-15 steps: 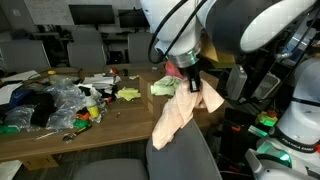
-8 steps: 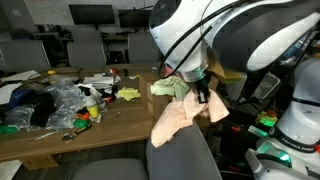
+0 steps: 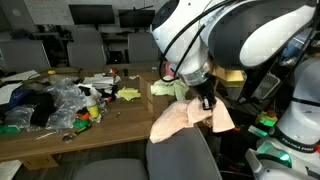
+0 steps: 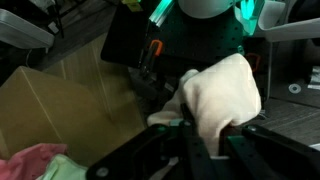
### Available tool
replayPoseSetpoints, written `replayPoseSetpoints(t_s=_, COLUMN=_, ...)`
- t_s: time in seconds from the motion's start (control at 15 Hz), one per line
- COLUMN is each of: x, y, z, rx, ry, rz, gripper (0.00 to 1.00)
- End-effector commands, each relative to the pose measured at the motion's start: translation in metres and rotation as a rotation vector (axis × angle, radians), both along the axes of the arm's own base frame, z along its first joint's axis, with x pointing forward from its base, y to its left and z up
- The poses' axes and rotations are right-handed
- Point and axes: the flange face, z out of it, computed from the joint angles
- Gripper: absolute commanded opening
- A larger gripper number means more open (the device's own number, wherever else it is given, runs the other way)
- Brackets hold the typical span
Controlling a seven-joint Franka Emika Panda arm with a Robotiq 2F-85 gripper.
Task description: Put the peach shirt, the green towel and the pink shirt on the backrest of the chair
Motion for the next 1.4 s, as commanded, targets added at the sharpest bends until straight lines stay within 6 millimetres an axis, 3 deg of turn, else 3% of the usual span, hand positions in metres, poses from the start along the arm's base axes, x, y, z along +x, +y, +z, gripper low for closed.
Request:
replayPoseSetpoints(t_s=0.0, x=0.001, y=0.000, z=0.003, rx=0.049, ry=0.019, rz=-0.046, gripper=0.03)
replayPoseSetpoints(t_s=0.2, x=0.003, y=-0.001, z=0.003, rx=0.060, ry=0.019, rz=-0.066, gripper=0.03)
replayPoseSetpoints(t_s=0.27, x=0.003, y=-0.002, z=0.003, rx=0.061, ry=0.020, rz=-0.070, gripper=0.10)
replayPoseSetpoints(t_s=0.33, x=0.004, y=-0.002, z=0.004, rx=0.060, ry=0.018, rz=-0.070, gripper=0.37)
replayPoseSetpoints(t_s=0.47, x=0.005, y=-0.003, z=0.005, rx=0.062, ry=0.017, rz=-0.071, gripper=0.43)
replayPoseSetpoints(t_s=0.93, x=0.009, y=-0.008, z=0.010, rx=0.065, ry=0.013, rz=-0.081, gripper=0.96)
replayPoseSetpoints(t_s=1.0, x=0.010, y=-0.009, z=0.011, rx=0.067, ry=0.011, rz=-0.083, gripper=1.00)
replayPoseSetpoints(t_s=1.33, x=0.018, y=-0.024, z=0.018, rx=0.063, ry=-0.013, rz=-0.104, gripper=1.00)
